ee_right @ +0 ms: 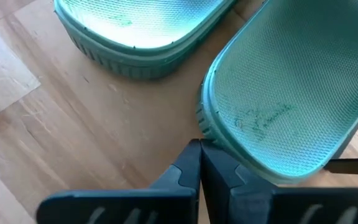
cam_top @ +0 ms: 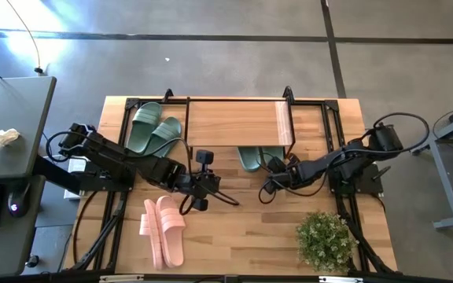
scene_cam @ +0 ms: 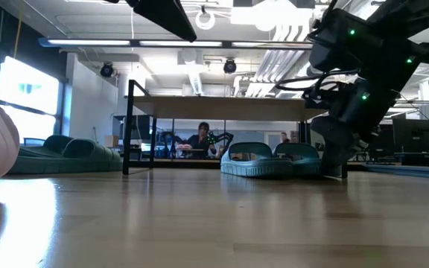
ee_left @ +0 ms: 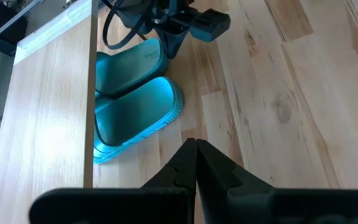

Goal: Pick and place slides into the shelf
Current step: Adjust the green slides under the shelf, then put the pink slide under the shelf

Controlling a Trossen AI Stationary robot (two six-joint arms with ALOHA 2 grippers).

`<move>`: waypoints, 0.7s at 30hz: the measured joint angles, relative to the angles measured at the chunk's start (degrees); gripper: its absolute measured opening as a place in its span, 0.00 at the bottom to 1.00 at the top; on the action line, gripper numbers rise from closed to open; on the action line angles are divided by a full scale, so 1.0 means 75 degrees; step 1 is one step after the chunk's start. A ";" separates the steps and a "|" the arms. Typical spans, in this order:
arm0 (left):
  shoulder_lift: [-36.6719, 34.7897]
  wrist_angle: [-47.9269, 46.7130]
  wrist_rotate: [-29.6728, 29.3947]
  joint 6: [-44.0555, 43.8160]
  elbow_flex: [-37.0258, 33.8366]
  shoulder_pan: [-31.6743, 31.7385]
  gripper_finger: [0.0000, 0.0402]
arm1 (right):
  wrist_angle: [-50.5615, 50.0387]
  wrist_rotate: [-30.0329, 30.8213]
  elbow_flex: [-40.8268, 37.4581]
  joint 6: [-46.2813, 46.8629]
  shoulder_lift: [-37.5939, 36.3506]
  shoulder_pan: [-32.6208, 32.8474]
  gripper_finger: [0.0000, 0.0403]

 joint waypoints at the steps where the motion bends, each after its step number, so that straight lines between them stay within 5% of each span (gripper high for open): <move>1: 0.0000 0.0000 0.0000 0.0000 0.0000 0.0000 0.00 | 0.0000 0.0000 0.0000 -0.0004 0.0001 0.0000 0.00; 18: 0.0000 -0.0380 0.0031 -0.0178 0.0000 -0.0002 0.00 | 0.0226 -0.0073 -0.0006 -0.0218 0.0000 0.0549 0.00; 21: 0.0000 -0.0622 0.0728 -0.0196 -0.0001 -0.0055 0.00 | 0.0903 -0.0687 -0.0006 -0.0934 -0.0003 0.0745 0.00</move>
